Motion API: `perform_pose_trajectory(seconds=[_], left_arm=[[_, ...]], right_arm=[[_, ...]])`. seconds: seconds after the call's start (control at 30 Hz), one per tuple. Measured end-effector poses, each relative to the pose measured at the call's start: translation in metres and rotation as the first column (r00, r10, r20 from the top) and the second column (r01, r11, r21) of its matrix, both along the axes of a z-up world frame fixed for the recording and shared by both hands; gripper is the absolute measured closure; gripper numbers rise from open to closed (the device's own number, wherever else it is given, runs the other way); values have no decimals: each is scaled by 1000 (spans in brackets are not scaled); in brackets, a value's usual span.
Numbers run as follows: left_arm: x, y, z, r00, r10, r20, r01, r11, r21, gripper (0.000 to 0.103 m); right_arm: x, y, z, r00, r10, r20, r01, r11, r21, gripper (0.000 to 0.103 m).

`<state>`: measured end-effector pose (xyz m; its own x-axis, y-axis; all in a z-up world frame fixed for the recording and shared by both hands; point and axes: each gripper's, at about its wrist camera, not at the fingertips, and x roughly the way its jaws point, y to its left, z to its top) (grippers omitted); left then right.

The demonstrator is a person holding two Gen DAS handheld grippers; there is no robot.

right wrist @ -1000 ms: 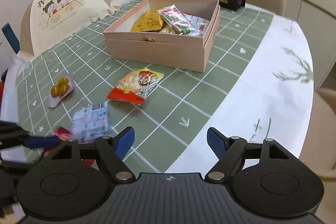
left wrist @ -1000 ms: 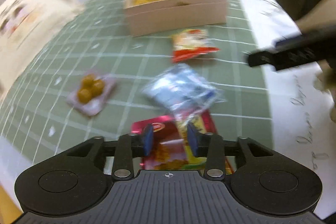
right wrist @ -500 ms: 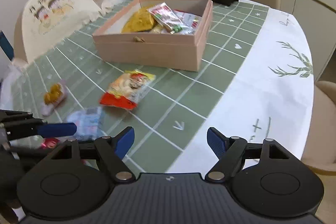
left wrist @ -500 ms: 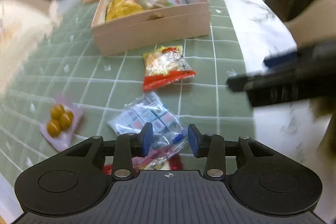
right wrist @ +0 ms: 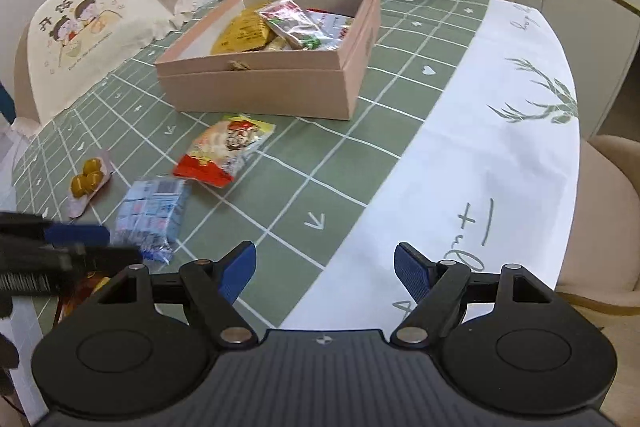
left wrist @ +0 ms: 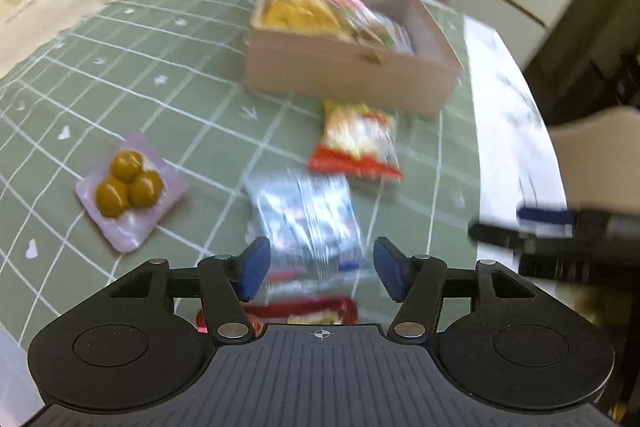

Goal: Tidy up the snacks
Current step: 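Grasp the blue-and-white candy bag with the left gripper, then grasp the red-and-white snack bag with the right gripper, then drop the candy bag and snack bag into the pink box with both grippers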

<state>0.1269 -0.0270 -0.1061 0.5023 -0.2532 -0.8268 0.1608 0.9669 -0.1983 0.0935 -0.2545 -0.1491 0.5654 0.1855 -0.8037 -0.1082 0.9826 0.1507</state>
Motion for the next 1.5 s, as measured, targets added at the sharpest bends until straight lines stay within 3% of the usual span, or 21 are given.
perform_pose_trajectory(seconds=[0.1,0.17,0.33,0.5,0.57,0.6,0.7,0.73,0.83,0.97,1.0,1.1,1.17,1.23,1.3,1.5], left_arm=[[19,-10,-8,999,30,-33,-29,998,52,40],[24,-24,-17,999,20,-26,-17,990,141,33],[33,-41,-30,999,-4,-39,12,977,212,20],[37,-33,-29,999,8,-41,-1,984,179,20],[36,-31,-29,999,-10,-42,17,984,177,31],[34,-26,-28,999,-13,-38,19,987,157,38],[18,4,-21,996,52,-67,-52,999,5,38],[10,11,-16,996,73,-56,-73,997,-7,38],[-13,26,3,992,128,-12,-128,991,29,38],[-20,40,13,985,172,-31,-170,983,64,38],[-21,42,15,984,174,-30,-172,983,66,38],[-22,47,18,984,177,-30,-175,982,66,38],[-21,48,16,984,172,-42,-170,984,52,38],[-22,46,13,986,157,-54,-155,987,38,38],[-21,42,10,989,136,-63,-134,991,28,38],[-30,48,-1,988,134,-80,-135,991,-5,38]], right_arm=[[1,1,0,1000,-3,-8,3,1000,3,26],[1,1,-3,1000,-9,-23,9,1000,9,26],[-5,-3,-8,998,-13,-57,14,1000,23,26],[-11,-10,-8,998,-10,-60,9,1000,-2,26],[-9,-7,-7,998,8,-58,-9,1000,-15,26],[-6,-4,-4,998,25,-51,-26,999,-22,26],[11,15,10,996,88,-25,-88,996,-18,26],[19,22,13,994,108,-25,-108,994,3,24],[54,48,18,992,126,-28,-124,990,72,17],[106,93,-4,993,69,-95,-68,998,7,17],[116,102,-11,991,59,-119,-60,998,0,12],[122,126,-14,991,70,-117,-79,994,-74,11],[112,130,-13,985,128,-113,-137,988,-76,18],[98,128,-12,977,188,-105,-199,974,-112,34],[86,120,-11,969,229,-97,-242,958,-152,34],[60,64,-2,974,204,-101,-215,969,-120,38]])
